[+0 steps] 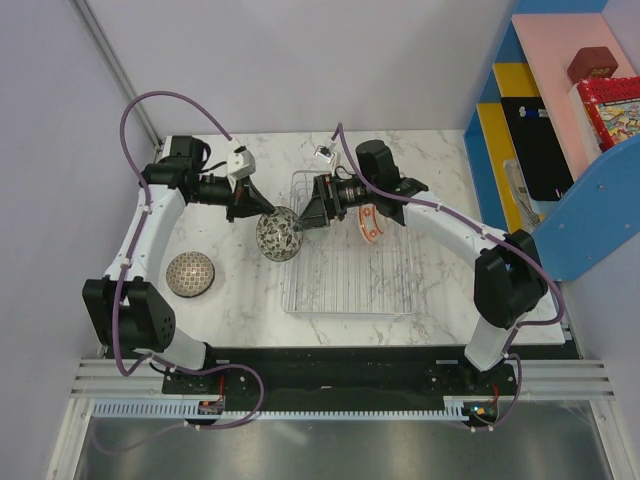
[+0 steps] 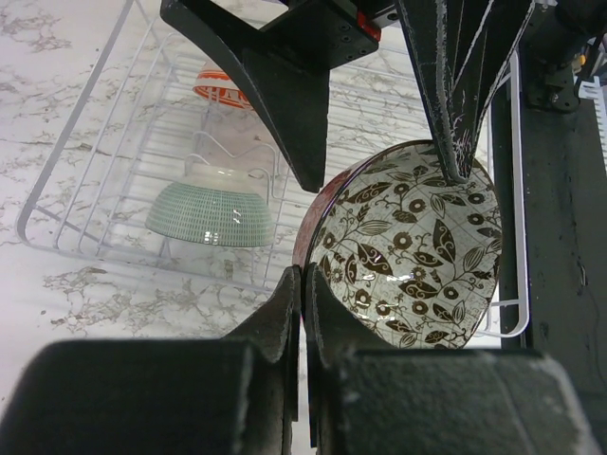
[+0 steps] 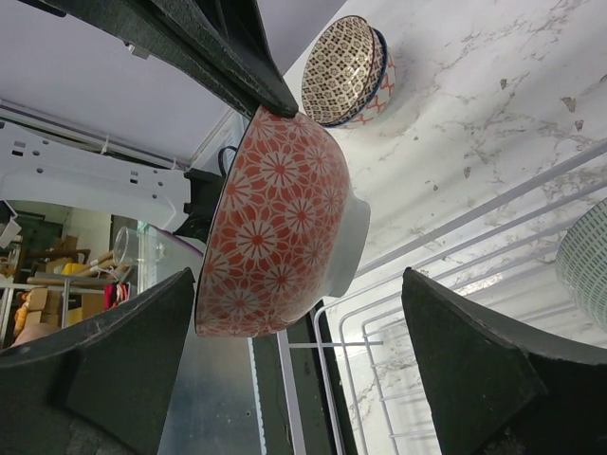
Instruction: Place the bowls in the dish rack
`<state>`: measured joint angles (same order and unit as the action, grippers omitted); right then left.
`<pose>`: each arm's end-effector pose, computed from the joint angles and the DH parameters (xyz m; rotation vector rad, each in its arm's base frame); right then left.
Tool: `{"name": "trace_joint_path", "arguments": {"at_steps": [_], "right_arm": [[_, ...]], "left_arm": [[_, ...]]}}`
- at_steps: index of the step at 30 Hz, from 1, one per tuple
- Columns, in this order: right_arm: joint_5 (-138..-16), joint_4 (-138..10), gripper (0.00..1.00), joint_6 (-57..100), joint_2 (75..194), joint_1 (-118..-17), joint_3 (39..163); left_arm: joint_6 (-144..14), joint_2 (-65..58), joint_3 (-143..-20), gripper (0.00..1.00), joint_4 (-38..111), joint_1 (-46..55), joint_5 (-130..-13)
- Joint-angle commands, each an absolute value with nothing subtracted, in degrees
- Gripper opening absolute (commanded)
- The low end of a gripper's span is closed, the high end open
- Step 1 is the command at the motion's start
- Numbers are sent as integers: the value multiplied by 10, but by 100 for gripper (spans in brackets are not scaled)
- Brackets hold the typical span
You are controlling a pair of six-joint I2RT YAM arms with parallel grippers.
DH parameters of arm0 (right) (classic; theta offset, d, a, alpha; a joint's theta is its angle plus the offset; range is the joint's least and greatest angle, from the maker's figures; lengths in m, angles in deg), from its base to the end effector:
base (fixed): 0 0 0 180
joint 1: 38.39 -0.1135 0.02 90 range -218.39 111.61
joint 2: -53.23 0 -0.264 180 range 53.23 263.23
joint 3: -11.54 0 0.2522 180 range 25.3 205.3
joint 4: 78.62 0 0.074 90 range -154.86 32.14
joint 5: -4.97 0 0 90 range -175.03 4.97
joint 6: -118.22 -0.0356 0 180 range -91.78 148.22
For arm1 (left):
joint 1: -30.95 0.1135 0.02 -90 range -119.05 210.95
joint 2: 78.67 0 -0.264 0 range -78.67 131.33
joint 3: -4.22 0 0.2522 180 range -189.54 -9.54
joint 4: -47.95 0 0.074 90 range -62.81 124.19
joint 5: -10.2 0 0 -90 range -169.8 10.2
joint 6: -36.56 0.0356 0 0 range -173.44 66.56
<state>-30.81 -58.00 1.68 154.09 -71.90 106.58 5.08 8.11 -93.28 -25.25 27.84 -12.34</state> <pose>0.3222 0.2480 0.3050 -0.7931 2.0572 1.5830 0.2913 -0.0488 0.3463 1.3180 1.5651 -0.9638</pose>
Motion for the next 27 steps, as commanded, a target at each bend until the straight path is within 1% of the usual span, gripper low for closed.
{"name": "trace_joint_path", "arguments": {"at_steps": [1,10,23,27], "right_arm": [[-280,-620,98,2,1545,-717,1061],[-246,-645,98,-37,1557,-717,1052],[-219,-739,98,-103,1559,-721,1025],[-216,-748,98,-110,1566,-723,1024]], "left_arm": [[29,85,-959,2,-243,273,-70],[32,86,-960,2,-243,270,-73],[30,90,-968,2,-241,267,-68],[29,90,-968,2,-240,265,-68]]}}
